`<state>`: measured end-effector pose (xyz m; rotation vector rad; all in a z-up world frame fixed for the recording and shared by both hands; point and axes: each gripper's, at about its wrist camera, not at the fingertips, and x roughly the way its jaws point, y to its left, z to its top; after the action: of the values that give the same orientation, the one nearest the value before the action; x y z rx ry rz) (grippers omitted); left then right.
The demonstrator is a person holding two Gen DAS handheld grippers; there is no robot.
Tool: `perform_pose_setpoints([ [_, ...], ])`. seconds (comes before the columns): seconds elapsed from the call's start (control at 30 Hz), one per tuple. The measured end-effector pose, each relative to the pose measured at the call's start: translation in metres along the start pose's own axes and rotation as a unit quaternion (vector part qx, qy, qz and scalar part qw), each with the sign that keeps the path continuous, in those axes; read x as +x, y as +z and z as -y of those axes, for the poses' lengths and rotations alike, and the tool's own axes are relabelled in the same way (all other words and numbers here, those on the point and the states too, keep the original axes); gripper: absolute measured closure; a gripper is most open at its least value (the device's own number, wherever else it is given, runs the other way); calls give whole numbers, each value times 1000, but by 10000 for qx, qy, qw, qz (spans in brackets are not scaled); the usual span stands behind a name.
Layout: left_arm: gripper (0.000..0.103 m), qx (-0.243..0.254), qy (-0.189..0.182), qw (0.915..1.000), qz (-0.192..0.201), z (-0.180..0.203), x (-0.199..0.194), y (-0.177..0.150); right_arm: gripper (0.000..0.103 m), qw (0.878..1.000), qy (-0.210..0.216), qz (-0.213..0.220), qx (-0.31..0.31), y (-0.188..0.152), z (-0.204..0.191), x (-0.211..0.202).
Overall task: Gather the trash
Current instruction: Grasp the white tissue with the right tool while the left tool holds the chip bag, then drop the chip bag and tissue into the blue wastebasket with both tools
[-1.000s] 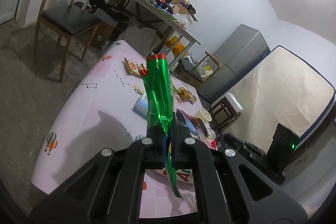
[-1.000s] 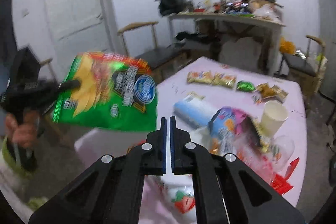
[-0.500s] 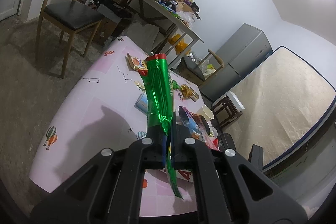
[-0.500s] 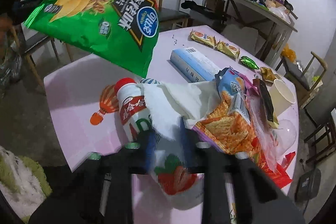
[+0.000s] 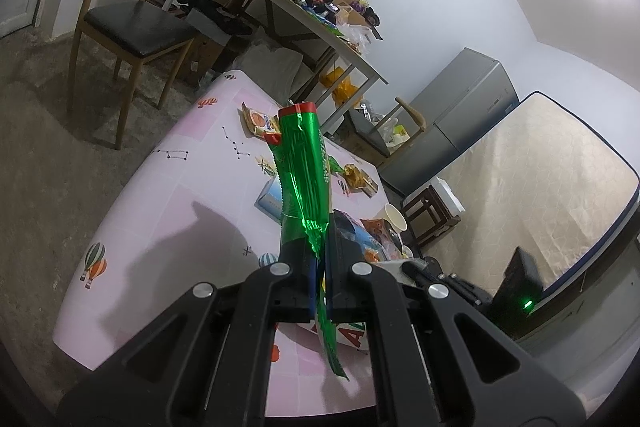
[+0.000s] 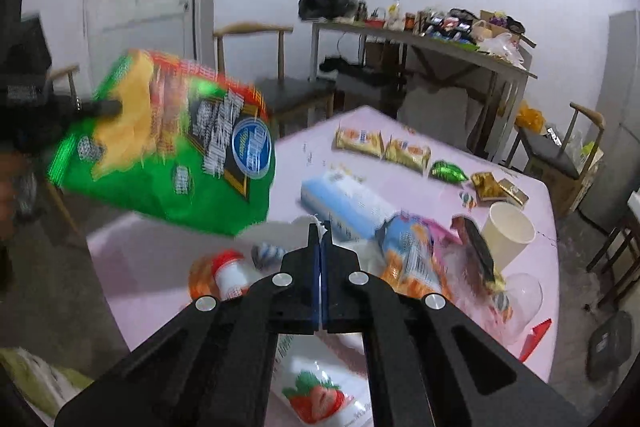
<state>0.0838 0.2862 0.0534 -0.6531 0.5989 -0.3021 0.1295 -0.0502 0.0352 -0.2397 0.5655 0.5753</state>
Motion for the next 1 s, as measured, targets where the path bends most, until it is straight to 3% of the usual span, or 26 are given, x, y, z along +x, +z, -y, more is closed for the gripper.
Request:
perform_pose_setpoints([
  [0.37,102,83,-63,9999,72,12,-4,-2,103,9944,202,853,589,27,20,-55],
  [0.53,102,404,-358,9985,52,41,-4,0,103,9886,-41,1252,836,25,36,-88],
  [0.67,102,744,-792,9939,-181,82,9,0,103,9794,-352,1638,1130,14,55,-126],
  [0.77,102,989,-1154,9873,-457,119,30,-4,103,9703,-706,1873,1355,-2,72,-158],
  [0.87,102,1335,-1541,9752,-862,166,60,-18,103,9587,-1192,2006,1624,-28,94,-193],
  [1.0,102,1933,-1936,9495,-1535,239,108,-54,103,9403,-1860,2038,1994,-69,125,-238],
])
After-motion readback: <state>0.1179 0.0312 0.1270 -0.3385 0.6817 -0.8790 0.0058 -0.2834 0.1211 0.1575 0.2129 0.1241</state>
